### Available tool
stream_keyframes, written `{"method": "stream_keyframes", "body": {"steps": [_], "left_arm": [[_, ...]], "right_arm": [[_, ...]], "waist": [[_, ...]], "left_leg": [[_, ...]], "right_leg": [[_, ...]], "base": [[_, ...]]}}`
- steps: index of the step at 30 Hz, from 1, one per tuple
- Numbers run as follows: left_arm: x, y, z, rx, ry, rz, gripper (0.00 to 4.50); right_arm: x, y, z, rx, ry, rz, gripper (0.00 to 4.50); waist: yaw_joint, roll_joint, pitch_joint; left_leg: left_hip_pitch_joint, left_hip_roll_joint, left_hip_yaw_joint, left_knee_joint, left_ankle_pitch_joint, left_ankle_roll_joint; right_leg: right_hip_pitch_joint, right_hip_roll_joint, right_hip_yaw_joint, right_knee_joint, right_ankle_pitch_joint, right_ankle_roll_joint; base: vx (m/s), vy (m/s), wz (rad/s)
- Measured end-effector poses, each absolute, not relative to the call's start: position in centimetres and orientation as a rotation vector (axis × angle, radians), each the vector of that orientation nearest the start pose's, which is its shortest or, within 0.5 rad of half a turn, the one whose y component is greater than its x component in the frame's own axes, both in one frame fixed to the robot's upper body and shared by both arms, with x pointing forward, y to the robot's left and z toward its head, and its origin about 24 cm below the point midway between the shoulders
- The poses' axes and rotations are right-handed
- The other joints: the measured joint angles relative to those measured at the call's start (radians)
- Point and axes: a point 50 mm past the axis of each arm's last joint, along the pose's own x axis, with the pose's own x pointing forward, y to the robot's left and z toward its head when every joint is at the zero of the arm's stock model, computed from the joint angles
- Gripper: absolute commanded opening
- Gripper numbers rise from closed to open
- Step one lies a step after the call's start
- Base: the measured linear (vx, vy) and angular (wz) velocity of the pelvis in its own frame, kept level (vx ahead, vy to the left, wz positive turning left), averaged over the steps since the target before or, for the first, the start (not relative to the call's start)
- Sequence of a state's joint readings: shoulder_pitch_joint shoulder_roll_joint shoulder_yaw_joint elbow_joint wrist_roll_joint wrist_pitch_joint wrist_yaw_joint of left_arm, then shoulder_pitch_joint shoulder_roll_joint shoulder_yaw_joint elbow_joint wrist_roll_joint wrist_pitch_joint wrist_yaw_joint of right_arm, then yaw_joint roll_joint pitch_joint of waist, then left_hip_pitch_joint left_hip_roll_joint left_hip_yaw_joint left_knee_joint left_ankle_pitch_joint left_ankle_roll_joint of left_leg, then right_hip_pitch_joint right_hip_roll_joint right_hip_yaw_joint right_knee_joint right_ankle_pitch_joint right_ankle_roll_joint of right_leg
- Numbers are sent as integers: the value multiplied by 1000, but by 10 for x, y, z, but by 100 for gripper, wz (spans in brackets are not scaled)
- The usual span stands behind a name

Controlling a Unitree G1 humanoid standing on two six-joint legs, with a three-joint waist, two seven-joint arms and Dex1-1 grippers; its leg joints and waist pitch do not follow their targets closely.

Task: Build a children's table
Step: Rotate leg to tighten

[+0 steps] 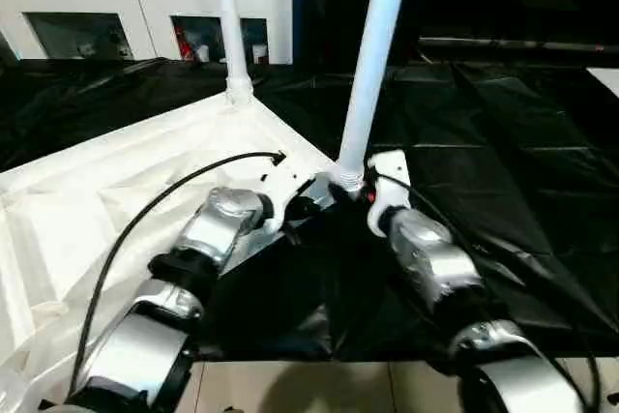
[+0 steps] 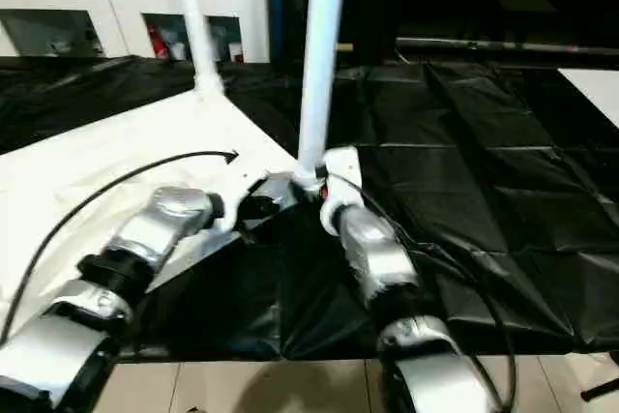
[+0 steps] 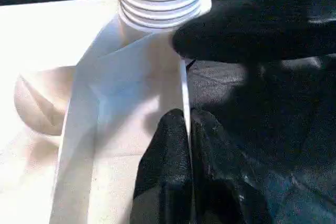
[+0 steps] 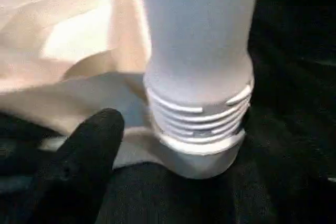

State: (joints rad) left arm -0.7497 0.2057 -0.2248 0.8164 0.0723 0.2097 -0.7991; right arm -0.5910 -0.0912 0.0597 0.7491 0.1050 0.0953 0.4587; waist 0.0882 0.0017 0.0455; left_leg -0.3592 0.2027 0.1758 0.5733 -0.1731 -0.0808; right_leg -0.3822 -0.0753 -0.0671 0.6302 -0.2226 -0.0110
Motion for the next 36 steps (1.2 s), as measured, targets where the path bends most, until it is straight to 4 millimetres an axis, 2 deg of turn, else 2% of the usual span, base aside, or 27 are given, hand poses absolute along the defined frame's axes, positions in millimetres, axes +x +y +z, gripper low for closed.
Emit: {"method": "stream_keyframes", "body": {"steps": [4, 8, 17, 22, 29, 33, 36], "left_arm": [[349, 124, 53, 370, 454, -1019, 0], [334, 138, 54, 359, 468, -1186, 0], [317, 147, 55, 351, 508, -1382, 0], [316, 144, 55, 353, 508, -1398, 0], [315, 144, 55, 353, 507, -1402, 0], [314, 143, 55, 353, 507, -1404, 0], [314, 143, 55, 353, 508, -1404, 0]], "right_arm": [[333, -118, 35, -45, 287, 731, 410], [325, -139, 46, -111, 281, 858, 410], [303, -141, 53, -187, 321, 1109, 410], [302, -137, 51, -180, 321, 1128, 410], [300, -130, 50, -168, 318, 1153, 336], [300, -130, 50, -170, 320, 1151, 319], [300, -131, 49, -166, 322, 1150, 288]], "waist": [[1, 1, 0], [10, 0, 1], [45, -1, 3], [52, -2, 3], [53, -2, 3], [53, -2, 3], [53, -2, 3]], "left_leg": [[-6, 0, 0, -1, 3, 4], [-6, 0, 0, -1, 3, 5], [-9, 1, 1, 2, 2, 6], [-9, 1, 1, 3, 0, 3], [-10, 1, 1, 2, 0, 3], [-9, 1, 1, 2, 0, 3], [-9, 1, 1, 3, 0, 3]], "right_leg": [[-3, 0, -1, 0, -1, 0], [-5, 0, -1, -2, -1, 0], [-6, -1, -1, -2, -1, -1], [-6, -1, -1, -1, 0, -1], [-7, -1, -1, -1, 0, 0], [-6, -1, -1, -1, 0, 0], [-6, -1, -1, -1, 0, 0]], "base": [[0, 0, 0], [0, 0, 0], [0, 0, 0], [0, 0, 0], [0, 0, 0], [0, 0, 0], [0, 0, 0]]}}
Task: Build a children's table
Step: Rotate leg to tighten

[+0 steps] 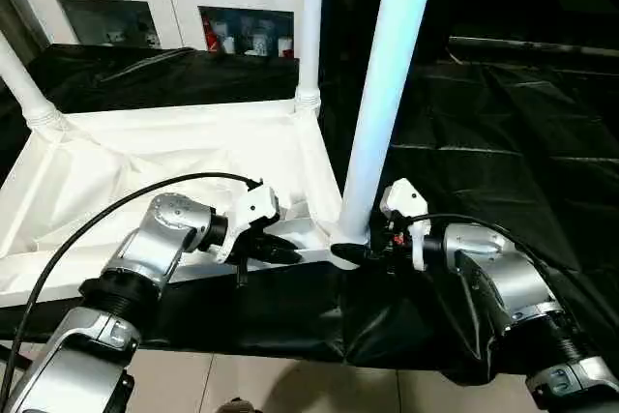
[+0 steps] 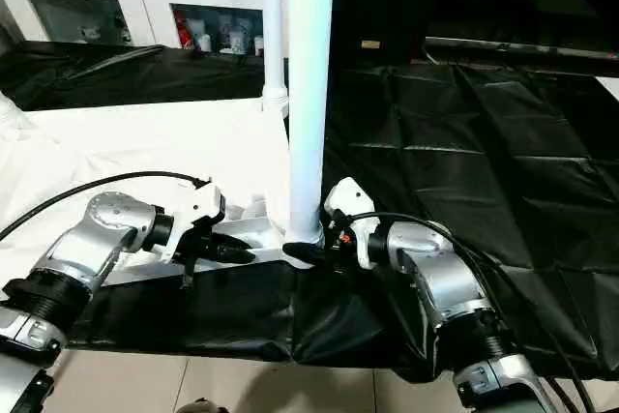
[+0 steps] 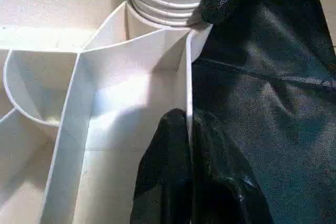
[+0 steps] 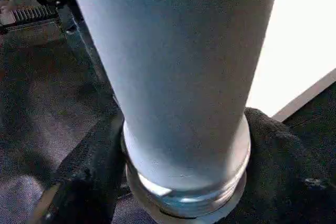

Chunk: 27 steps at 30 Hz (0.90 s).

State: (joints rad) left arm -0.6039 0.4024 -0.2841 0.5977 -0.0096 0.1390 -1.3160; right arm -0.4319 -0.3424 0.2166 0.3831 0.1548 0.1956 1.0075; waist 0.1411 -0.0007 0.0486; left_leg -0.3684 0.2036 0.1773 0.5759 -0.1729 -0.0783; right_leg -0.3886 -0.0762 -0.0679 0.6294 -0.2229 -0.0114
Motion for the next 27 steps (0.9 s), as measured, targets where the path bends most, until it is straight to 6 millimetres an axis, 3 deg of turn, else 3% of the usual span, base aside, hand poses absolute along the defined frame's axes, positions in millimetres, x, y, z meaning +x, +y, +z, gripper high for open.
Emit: {"method": "stream_keyframes", "body": {"steps": [6, 13, 17, 21, 23, 27], "left_arm": [[317, 141, 53, 354, 503, -1356, 0], [341, 101, 48, 336, 490, -1118, 0], [346, 80, 44, 311, 493, -1035, 0], [348, 75, 42, 310, 489, -1006, 0], [348, 76, 42, 311, 488, -1006, 0], [349, 81, 44, 329, 477, -1007, 0]], "right_arm": [[303, -129, 42, -113, 318, 1049, 278], [328, -114, 32, 18, 313, 552, 276], [338, -107, 30, 46, 320, 372, 276], [342, -102, 28, 25, 304, 321, 276], [342, -102, 28, 26, 295, 321, 331], [340, -102, 27, 34, 285, 372, 367]], "waist": [[-5, 1, 0], [-28, 2, -2], [-31, 7, -5], [-32, 12, -9], [-32, 13, -10], [-39, 13, -9]], "left_leg": [[1, 0, 0, 1, 0, 0], [12, -2, 0, 3, 1, 0], [17, -3, 1, 1, 1, 0], [18, -3, 1, -1, 1, 0], [18, -3, 1, -1, 1, 0], [16, -3, 0, -2, 1, 0]], "right_leg": [[0, 0, 1, 1, 0, 0], [10, -1, 3, 1, 2, 1], [16, -2, 4, -2, 2, 1], [17, -2, 4, -3, 1, 2], [17, -2, 4, -3, 1, 2], [15, -2, 4, -3, 1, 2]], "base": [[0, 0, 0], [0, 0, 0], [0, 0, 0], [0, 0, 0], [0, 0, 0], [0, 0, 0]]}}
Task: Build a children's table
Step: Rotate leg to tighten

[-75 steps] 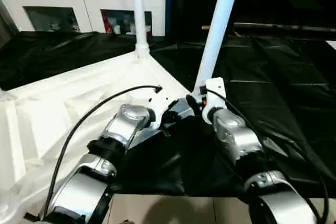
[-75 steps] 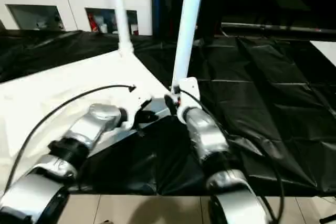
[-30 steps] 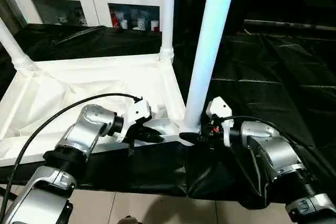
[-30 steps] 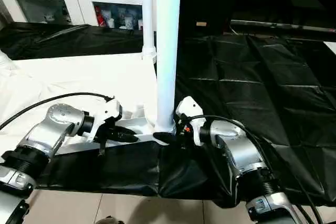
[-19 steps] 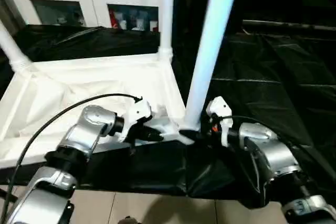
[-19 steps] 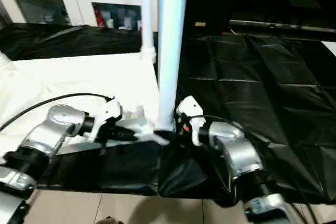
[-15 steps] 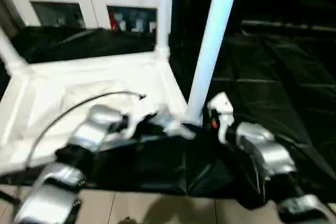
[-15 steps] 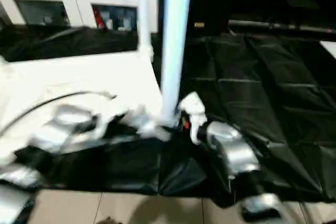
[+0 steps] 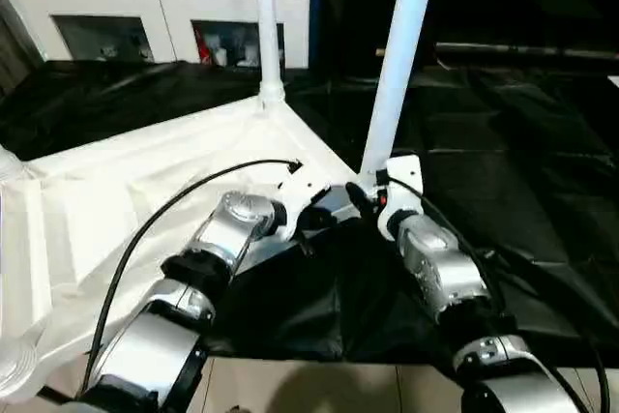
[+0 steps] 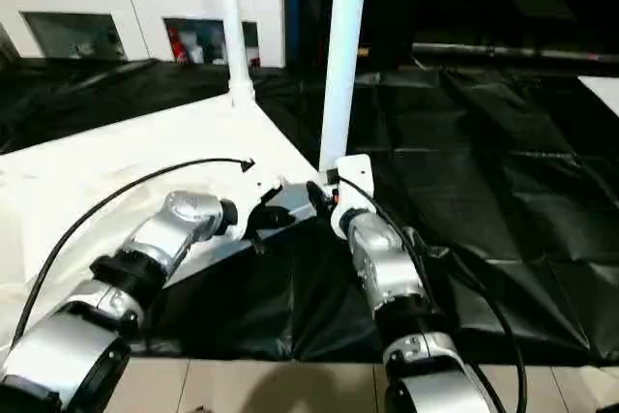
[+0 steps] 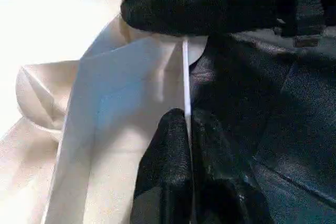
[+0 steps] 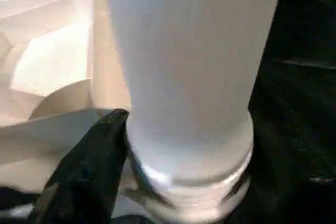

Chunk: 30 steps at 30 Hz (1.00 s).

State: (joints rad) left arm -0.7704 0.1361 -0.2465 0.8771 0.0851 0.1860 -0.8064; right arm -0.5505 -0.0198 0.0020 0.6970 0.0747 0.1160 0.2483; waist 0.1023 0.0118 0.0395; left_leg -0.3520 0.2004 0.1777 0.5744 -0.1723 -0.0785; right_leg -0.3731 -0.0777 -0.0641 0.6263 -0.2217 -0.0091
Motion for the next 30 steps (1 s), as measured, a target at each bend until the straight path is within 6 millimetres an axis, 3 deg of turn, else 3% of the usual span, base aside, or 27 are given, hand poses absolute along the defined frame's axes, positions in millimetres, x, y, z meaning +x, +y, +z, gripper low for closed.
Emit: {"method": "stream_keyframes", "body": {"steps": [3, 8, 13, 20, 30], "left_arm": [[349, 93, 45, 341, 471, -1032, 0], [343, 113, 48, 351, 457, -1134, 0], [330, 130, 50, 343, 465, -1260, 0], [316, 132, 51, 324, 492, -1387, 0], [313, 133, 51, 322, 499, -1386, 0]], "right_arm": [[337, -113, 30, -38, 278, 513, 394], [321, -137, 40, -146, 284, 767, 394], [312, -145, 46, -166, 300, 910, 394], [305, -134, 47, -149, 305, 1033, 394], [301, -133, 44, -141, 321, 1077, 320]], "waist": [[-5, -1, 1], [-5, -1, 1], [-5, -3, 2], [18, -4, 3], [15, -6, 4]], "left_leg": [[-4, 0, 0, 0, 0, 0], [-14, 2, -1, -3, 2, 3], [-15, 2, 0, -4, 3, 6], [-17, 2, 3, -3, 2, 5], [-17, 2, 4, -3, 2, 4]], "right_leg": [[-3, 0, 0, 0, 1, 1], [-11, 2, -2, 0, 0, 2], [-15, 2, -2, -1, -1, 1], [-16, 0, -2, -1, -1, 1], [-16, -1, -2, 0, -1, 1]], "base": [[0, 0, 0], [0, 0, 0], [0, 0, 0], [0, 0, 0], [0, 0, 0]]}}
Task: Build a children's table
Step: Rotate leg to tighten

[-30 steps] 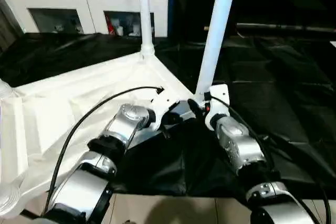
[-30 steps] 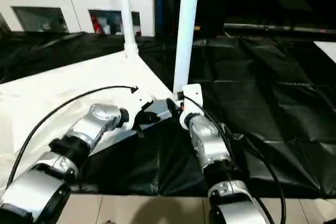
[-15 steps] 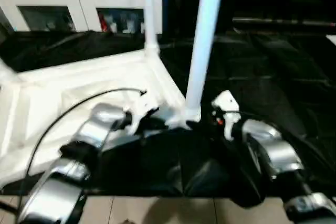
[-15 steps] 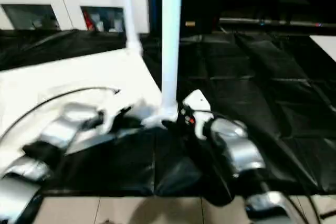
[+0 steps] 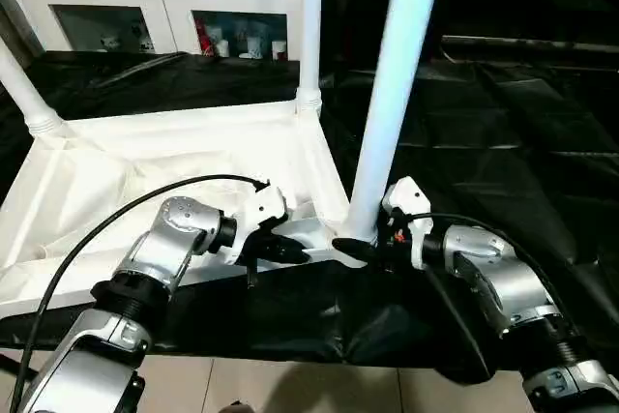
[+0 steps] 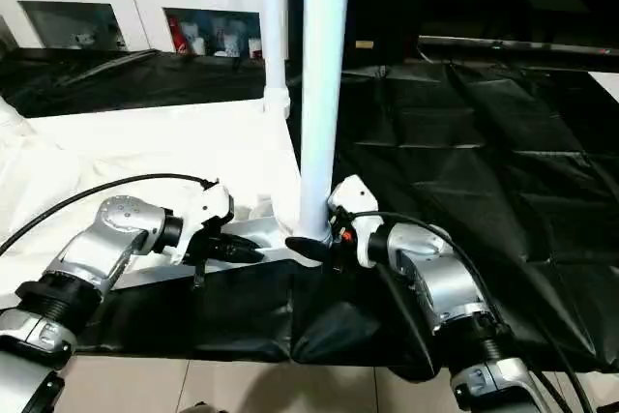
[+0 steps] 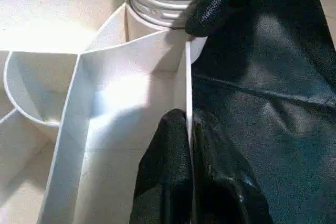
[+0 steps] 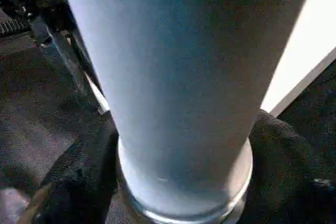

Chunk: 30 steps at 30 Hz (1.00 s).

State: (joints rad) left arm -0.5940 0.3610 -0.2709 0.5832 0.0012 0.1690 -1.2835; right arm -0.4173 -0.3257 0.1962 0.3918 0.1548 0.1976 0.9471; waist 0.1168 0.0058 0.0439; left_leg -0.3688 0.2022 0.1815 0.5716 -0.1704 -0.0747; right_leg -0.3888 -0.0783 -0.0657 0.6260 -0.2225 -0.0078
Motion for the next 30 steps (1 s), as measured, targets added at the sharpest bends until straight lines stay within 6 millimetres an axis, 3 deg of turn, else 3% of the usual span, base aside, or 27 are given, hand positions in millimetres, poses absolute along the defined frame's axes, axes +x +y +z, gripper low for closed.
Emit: {"method": "stream_keyframes", "body": {"steps": [3, 9, 12, 17, 23, 28, 29, 30], "left_arm": [[313, 133, 52, 323, 500, -1385, 0], [313, 133, 51, 322, 502, -1372, 0], [322, 126, 50, 340, 480, -1283, 0], [340, 96, 46, 314, 486, -1115, 0], [347, 73, 43, 303, 483, -1018, 0], [348, 70, 44, 308, 474, -1016, 0], [349, 72, 45, 313, 474, -1011, 0], [349, 73, 45, 314, 472, -1011, 0]], "right_arm": [[301, -132, 45, -143, 321, 1079, 286], [301, -131, 43, -132, 317, 1052, 276], [309, -125, 36, -68, 305, 876, 275], [329, -112, 31, 10, 312, 497, 275], [345, -102, 30, -3, 312, 290, 275], [347, -104, 30, 14, 290, 279, 275], [347, -105, 30, 20, 287, 287, 330], [347, -106, 31, 21, 285, 299, 344]], "waist": [[-1, -2, 2], [-3, -3, 2], [-7, -3, 2], [-14, -1, 0], [-20, 3, -2], [-20, 3, -3], [-19, 4, -3], [-18, 4, -3]], "left_leg": [[0, 0, 0, 0, 0, 0], [1, 0, 0, 0, 0, 0], [3, 0, 0, 1, 0, 0], [11, -2, 1, 3, 1, 0], [15, -3, 1, 2, 1, 0], [13, -4, 1, 0, 1, 0], [13, -4, 1, -1, 1, 0], [12, -4, 1, -1, 1, 1]], "right_leg": [[0, 0, 0, 0, 0, 0], [0, 0, 0, 0, 0, 0], [2, 0, 1, 2, 1, 0], [10, -1, 3, 0, 3, 0], [16, -2, 3, -4, -1, 6], [16, -2, 4, -5, 2, 3], [16, -2, 4, -5, 2, 3], [15, -2, 4, -5, 2, 3]], "base": [[0, 0, 0], [0, 0, 0], [0, 0, 0], [0, 0, 0], [0, 0, 0], [0, 0, 0], [0, 0, 0], [0, 0, 0]]}}
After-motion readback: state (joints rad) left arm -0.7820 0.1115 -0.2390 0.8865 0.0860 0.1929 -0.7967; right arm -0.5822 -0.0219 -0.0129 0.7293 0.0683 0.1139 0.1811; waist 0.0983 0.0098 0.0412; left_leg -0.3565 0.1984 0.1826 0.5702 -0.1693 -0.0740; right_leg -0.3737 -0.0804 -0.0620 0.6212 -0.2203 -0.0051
